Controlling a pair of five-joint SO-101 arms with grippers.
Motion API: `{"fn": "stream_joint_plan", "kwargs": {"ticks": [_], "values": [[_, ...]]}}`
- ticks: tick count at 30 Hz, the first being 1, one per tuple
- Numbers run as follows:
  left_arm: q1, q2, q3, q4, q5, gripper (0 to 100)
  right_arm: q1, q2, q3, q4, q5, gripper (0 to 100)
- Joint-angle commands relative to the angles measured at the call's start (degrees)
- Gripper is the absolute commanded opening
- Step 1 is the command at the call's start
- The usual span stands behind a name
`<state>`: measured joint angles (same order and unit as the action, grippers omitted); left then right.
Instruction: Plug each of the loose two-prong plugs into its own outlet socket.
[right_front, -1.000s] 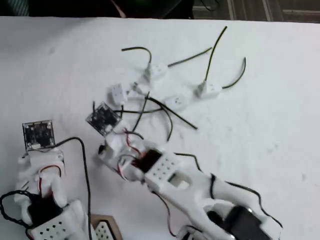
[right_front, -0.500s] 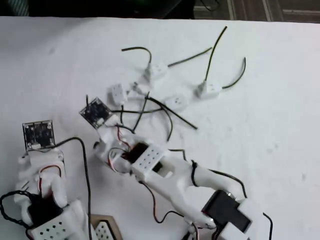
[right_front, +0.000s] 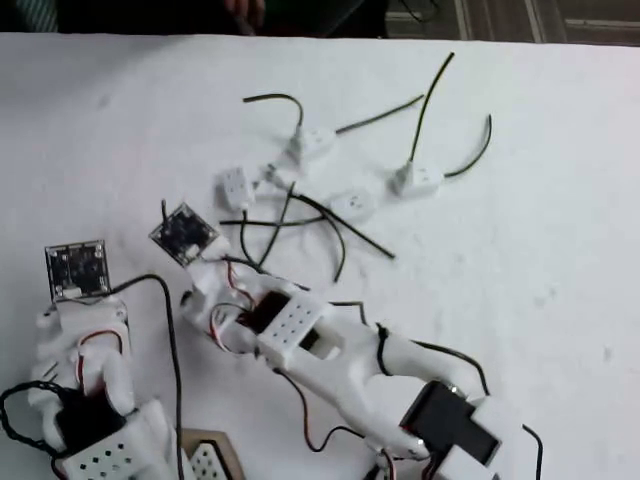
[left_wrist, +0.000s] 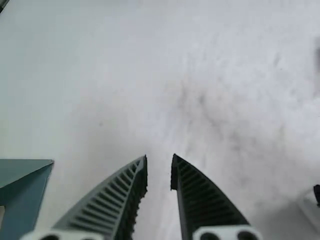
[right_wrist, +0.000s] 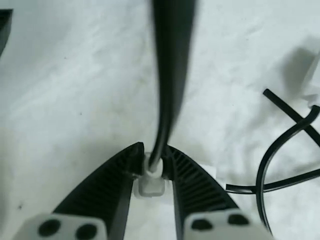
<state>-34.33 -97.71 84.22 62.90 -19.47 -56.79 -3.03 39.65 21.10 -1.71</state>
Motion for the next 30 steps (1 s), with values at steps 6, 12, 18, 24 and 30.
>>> {"fn": "stream_joint_plan", "kwargs": {"ticks": [6,12,18,24,30], "values": [[-0.31,-0.4,-0.26,-1.14,0.09,10,-1.27,-0.22,1.93,-0.84,0.26,1.7],[-0.31,-0.4,-0.26,-1.14,0.09,10,-0.92,-0.22,5.27,-1.89,7.56,1.7],[-0.48,-0.4,-0.26,-1.14,0.09,10,0.13,-0.22,6.15,-2.07,7.82,1.7],[-0.48,-0.4,0.35,-1.14,0.0,10,3.91,-0.22,5.98,-2.42,9.41,1.7],[-0.48,-0.4,0.35,-1.14,0.0,10,2.95,-0.22,4.22,-2.07,1.58,1.7]]}}
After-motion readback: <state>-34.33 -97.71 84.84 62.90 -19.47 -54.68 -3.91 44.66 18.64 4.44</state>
